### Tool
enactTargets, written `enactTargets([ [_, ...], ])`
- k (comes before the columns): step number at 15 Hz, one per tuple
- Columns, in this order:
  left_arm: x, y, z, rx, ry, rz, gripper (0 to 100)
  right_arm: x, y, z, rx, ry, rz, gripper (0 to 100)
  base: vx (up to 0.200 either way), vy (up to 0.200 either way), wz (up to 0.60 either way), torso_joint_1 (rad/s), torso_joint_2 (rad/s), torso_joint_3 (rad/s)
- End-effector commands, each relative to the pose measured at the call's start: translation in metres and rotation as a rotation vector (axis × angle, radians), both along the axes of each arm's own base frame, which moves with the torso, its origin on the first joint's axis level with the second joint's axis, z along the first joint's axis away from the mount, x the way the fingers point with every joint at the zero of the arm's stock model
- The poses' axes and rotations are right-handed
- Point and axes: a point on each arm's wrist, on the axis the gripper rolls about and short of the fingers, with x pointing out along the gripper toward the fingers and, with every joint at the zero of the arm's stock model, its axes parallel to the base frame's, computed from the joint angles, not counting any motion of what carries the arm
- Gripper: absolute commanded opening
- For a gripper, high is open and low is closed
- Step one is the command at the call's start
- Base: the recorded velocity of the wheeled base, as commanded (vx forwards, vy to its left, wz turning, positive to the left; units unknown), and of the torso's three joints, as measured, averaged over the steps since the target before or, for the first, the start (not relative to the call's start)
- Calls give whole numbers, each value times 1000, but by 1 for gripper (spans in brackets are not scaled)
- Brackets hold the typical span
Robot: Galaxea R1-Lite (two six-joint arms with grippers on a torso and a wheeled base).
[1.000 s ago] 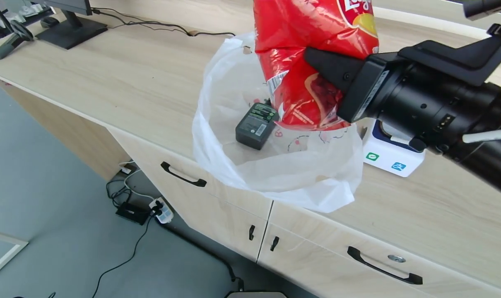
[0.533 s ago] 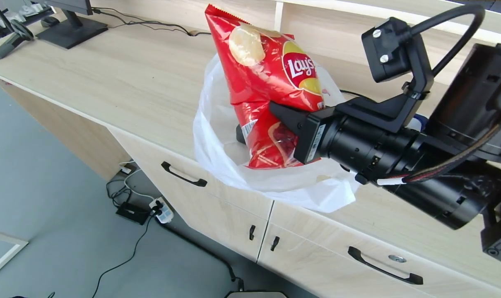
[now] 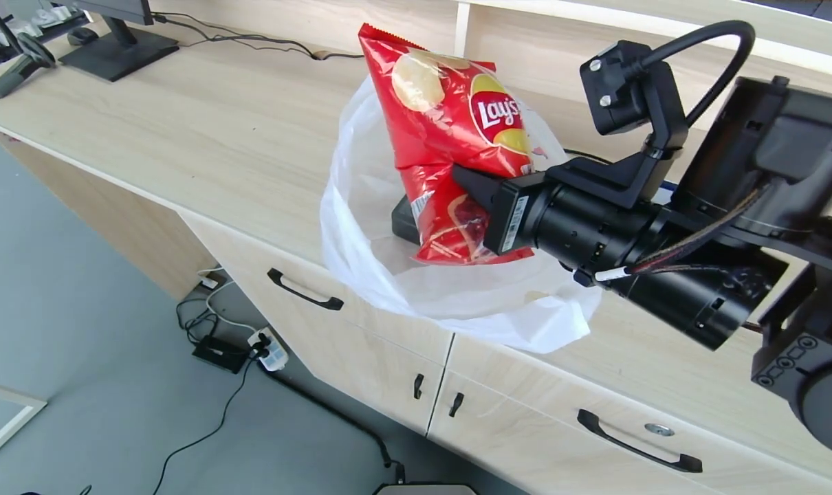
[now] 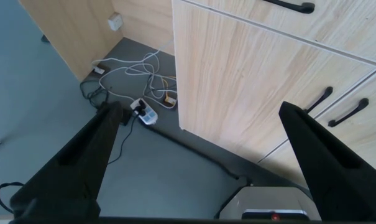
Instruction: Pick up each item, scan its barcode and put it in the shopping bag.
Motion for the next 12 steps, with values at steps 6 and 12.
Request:
enactTargets([
  [6, 0, 0, 0, 5, -4, 1, 100, 6, 8, -17, -61, 21, 2, 0, 0, 0, 0, 0, 0, 0],
  [12, 0, 0, 1, 7, -4, -1, 100, 6, 8, -24, -55, 24, 2, 0, 0, 0, 0, 0, 0, 0],
])
